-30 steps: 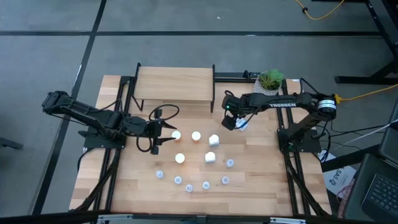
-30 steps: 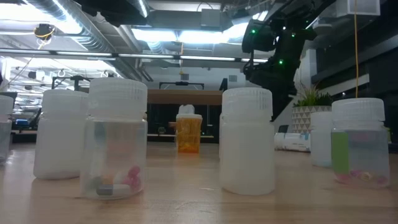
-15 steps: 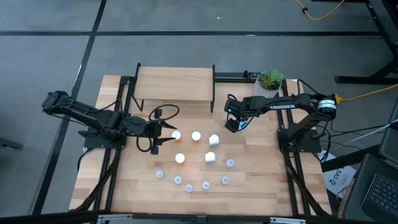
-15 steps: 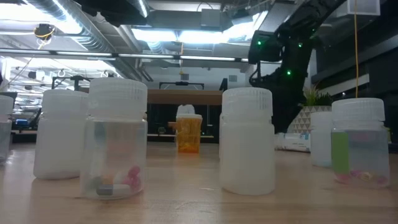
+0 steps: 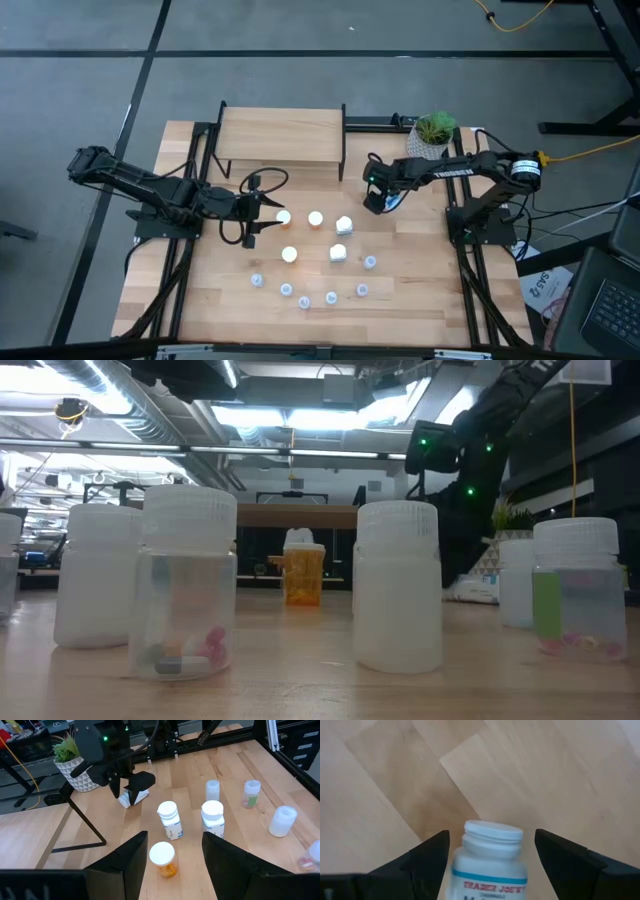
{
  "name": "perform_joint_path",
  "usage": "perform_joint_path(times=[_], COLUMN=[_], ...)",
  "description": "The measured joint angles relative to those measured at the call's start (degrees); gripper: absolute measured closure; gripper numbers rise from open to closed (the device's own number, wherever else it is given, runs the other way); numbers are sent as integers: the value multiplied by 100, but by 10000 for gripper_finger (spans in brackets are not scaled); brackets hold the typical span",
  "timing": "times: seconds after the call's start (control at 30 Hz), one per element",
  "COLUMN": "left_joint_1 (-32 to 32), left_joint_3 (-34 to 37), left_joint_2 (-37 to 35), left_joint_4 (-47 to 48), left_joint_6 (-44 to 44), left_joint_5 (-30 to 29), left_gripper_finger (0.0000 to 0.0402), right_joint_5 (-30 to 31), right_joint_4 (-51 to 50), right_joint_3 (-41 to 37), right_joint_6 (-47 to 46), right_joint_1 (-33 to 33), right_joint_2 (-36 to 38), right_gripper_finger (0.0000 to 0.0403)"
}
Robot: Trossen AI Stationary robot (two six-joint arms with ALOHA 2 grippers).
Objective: Pick and place medicine bottles onto shelf by color
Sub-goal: Put the top right blue pill bottle on the shelf
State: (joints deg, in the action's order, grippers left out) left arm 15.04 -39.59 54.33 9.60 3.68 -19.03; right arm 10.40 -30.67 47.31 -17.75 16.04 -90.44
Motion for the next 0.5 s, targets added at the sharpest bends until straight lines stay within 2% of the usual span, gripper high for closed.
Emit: perform_joint_path(times=[0.5], left_joint_1=[-1], left_joint_3=[0], left_joint_2=[0], left_joint_4=[0], left_joint_6=[0], left_joint_5=[0], left_gripper_finger=[220], right_joint_5=[-18], right_joint_4=[-15], right_joint_3=[57], right_joint_6=[-158], right_joint_1=[157], right_joint_2=[-489], right_gripper_finger=[108])
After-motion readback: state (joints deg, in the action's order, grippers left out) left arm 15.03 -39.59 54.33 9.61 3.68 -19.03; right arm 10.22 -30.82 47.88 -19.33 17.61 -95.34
